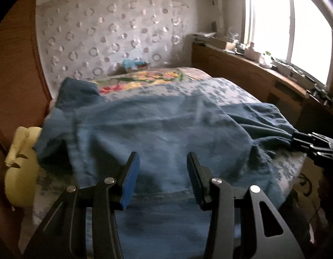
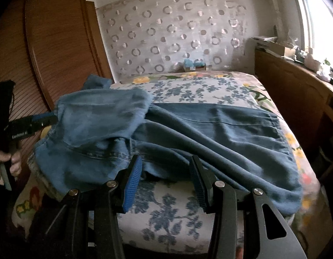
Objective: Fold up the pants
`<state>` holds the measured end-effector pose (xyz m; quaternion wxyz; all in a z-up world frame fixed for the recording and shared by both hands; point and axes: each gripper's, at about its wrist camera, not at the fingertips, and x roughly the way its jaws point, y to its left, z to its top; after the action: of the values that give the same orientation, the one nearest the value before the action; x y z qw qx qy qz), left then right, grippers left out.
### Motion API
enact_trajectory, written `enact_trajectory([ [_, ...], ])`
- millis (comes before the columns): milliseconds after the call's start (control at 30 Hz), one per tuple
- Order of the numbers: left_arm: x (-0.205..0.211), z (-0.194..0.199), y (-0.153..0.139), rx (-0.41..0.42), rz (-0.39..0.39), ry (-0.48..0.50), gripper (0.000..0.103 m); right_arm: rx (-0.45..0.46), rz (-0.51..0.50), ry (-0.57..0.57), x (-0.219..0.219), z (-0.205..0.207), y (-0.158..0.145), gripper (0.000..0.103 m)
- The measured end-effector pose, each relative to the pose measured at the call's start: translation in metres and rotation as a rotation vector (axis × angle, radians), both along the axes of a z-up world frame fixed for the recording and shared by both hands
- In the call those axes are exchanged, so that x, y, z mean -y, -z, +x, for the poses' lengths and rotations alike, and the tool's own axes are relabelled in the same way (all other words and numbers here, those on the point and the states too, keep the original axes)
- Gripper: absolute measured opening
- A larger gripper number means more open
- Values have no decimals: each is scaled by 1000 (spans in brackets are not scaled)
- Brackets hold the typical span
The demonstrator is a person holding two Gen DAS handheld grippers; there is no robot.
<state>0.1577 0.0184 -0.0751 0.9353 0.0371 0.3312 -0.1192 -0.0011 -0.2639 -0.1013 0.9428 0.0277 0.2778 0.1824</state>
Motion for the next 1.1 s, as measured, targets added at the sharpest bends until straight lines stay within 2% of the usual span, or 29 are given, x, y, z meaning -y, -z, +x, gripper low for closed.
enact_trajectory([
  [67,8,3,9,-31,-5,15,49,-3,10,5,9,-1,1,48],
  [133,16,7,19,-53,-8,24,63,-7,13,15,12,-1,2,48],
  [233,27,12,31,-80,-20,49,78,-17,13,24,18,-3,6,48],
  [433,45,12,40,-98,-35,93,82,-20,0,56,29,-7,8,48],
  [567,55,11,44,-104,-8,112,82,-23,2,90,51,-11,9,48],
  [800,66,12,56,-130,53,101,82,-12,-35,170,82,-18,8,48],
  [1100,66,11,63,-146,36,66,82,-53,-53,282,114,-13,17,48],
])
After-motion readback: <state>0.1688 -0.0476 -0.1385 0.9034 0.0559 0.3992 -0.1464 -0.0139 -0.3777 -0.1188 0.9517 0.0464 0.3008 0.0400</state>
